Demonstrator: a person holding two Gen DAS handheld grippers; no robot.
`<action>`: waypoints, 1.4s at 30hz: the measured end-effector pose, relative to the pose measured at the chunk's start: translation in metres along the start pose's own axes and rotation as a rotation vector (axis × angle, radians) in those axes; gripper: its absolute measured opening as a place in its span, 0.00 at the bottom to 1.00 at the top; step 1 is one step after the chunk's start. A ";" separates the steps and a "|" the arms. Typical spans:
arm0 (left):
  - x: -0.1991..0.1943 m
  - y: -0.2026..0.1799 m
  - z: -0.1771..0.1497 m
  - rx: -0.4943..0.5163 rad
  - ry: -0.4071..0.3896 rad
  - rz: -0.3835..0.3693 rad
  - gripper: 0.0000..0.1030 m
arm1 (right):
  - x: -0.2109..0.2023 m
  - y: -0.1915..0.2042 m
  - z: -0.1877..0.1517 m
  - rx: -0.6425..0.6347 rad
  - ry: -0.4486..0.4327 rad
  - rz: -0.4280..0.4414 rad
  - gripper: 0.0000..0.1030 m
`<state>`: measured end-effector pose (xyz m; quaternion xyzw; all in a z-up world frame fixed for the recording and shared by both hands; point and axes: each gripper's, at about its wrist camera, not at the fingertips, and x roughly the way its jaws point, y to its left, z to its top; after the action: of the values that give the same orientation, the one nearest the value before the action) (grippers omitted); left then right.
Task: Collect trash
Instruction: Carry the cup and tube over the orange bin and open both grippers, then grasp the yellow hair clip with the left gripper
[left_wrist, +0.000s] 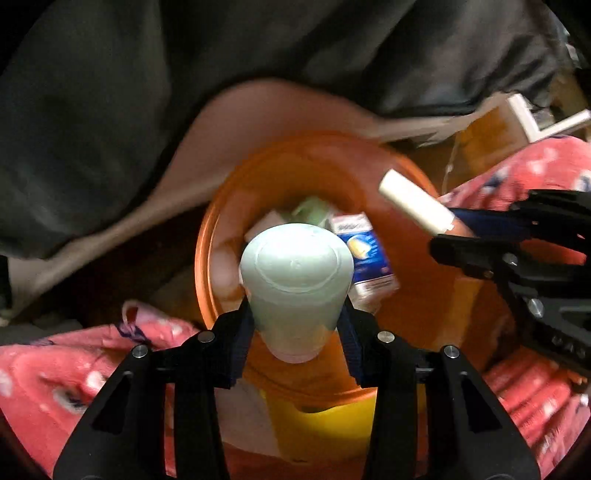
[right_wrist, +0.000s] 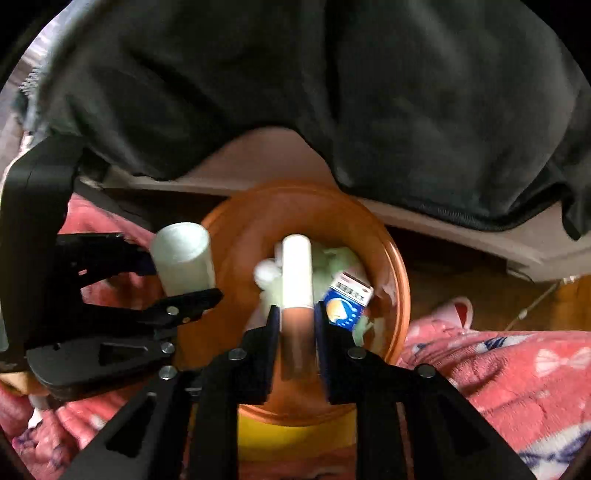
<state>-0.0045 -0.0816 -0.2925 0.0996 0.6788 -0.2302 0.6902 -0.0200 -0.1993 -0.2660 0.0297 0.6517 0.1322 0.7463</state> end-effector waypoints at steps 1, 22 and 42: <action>0.004 0.002 0.001 -0.010 0.012 0.005 0.40 | 0.000 -0.002 0.002 0.020 -0.011 0.001 0.55; -0.019 0.015 0.001 -0.084 -0.089 0.016 0.59 | -0.027 -0.021 -0.003 0.115 -0.164 0.010 0.60; -0.285 0.049 0.048 -0.057 -0.787 0.108 0.88 | -0.190 0.005 -0.009 -0.003 -0.780 0.082 0.85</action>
<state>0.0679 -0.0080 -0.0186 0.0201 0.3623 -0.1951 0.9112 -0.0515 -0.2401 -0.0825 0.1027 0.3172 0.1419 0.9321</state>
